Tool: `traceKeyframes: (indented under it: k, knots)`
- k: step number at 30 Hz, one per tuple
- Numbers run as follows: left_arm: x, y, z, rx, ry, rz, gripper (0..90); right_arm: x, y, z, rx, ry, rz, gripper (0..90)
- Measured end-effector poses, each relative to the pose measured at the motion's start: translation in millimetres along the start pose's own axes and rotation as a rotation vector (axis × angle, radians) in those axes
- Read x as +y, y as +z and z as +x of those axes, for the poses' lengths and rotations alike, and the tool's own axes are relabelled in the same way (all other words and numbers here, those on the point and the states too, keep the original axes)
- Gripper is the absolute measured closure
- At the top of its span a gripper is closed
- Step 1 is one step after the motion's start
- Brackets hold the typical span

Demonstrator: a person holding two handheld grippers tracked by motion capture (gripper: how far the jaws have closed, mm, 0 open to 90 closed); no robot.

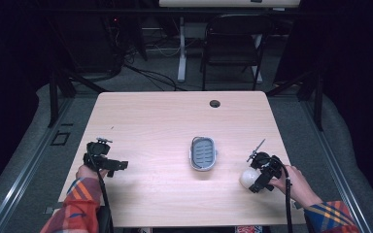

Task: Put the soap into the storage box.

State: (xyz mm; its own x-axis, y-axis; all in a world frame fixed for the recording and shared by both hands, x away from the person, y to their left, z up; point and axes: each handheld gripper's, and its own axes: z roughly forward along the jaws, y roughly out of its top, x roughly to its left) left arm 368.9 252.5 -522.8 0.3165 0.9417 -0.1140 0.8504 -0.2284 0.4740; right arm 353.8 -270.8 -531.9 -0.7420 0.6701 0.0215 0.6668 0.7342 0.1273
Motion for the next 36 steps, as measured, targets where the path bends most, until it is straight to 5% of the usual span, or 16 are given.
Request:
traceKeyframes:
  k: [21,36]
  knots:
    - [0.1,0.6,1.0,-0.008,-0.008,-0.004,0.1,25.4,10.0,5.3,0.019,-0.051,0.030,0.0]
    - [-0.1,0.7,1.2,-0.011,-0.010,-0.002,0.1,30.0,11.1,8.8,-0.042,-0.075,0.059,7.1]
